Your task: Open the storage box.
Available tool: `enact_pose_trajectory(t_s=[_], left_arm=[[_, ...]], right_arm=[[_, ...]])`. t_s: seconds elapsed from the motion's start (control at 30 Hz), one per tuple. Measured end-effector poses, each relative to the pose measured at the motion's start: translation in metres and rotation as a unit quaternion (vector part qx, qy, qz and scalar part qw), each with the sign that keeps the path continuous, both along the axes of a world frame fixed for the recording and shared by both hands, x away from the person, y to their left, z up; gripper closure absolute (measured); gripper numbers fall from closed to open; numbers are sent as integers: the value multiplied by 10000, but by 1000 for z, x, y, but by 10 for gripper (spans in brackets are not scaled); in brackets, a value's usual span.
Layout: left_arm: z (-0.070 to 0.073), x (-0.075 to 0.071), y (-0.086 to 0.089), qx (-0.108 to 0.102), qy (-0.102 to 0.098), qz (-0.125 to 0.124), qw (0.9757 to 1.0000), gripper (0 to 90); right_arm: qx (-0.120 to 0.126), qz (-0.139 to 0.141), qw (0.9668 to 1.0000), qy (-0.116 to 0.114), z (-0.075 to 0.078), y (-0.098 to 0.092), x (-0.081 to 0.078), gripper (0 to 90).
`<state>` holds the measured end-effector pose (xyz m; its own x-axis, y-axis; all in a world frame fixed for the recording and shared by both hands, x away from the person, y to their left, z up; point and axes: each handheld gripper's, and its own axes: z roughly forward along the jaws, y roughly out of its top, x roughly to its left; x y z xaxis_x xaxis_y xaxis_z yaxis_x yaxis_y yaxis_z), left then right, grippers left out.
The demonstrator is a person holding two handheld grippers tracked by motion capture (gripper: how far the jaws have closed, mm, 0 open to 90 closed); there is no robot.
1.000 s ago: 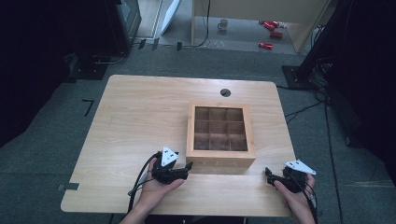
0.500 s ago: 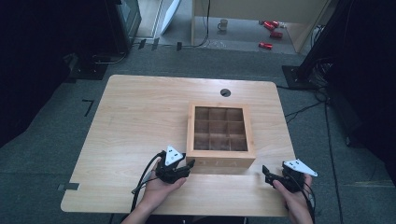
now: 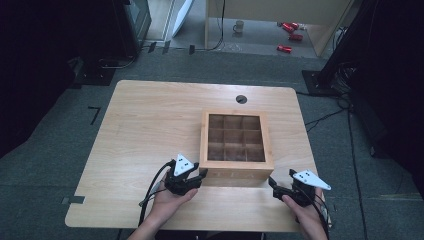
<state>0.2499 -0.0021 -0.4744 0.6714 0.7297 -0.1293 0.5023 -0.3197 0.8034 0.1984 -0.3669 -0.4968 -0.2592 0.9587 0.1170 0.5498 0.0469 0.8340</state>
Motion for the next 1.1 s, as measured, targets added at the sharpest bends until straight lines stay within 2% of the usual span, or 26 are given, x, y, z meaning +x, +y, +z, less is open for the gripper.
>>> enact_pose_trajectory(t_s=[0.13, 0.3, 0.53, 0.77, 1.0, 1.1], left_arm=[[1, 0, 0, 5, -12, 4, 10000, 596], [1, 1, 0, 17, -21, -32, 10000, 598], [4, 1, 1, 2, -47, -58, 10000, 603], [7, 1, 0, -17, -63, -78, 9999, 604], [9, 1, 1, -63, -91, -84, 9999, 603], [9, 1, 1, -49, -153, -25, 9999, 576]], right_arm=[[98, 35, 9999, -67, 0, 3, 1, 142], [279, -8, 9993, -264, 2, 8, 3, 143], [326, -42, 9991, -267, 0, 10, 8, 167], [599, -37, 9977, -317, 3, 11, 11, 217], [560, 24, 9977, -369, 6, 13, 12, 247], [518, 52, 9979, -372, 8, 13, 12, 248]])
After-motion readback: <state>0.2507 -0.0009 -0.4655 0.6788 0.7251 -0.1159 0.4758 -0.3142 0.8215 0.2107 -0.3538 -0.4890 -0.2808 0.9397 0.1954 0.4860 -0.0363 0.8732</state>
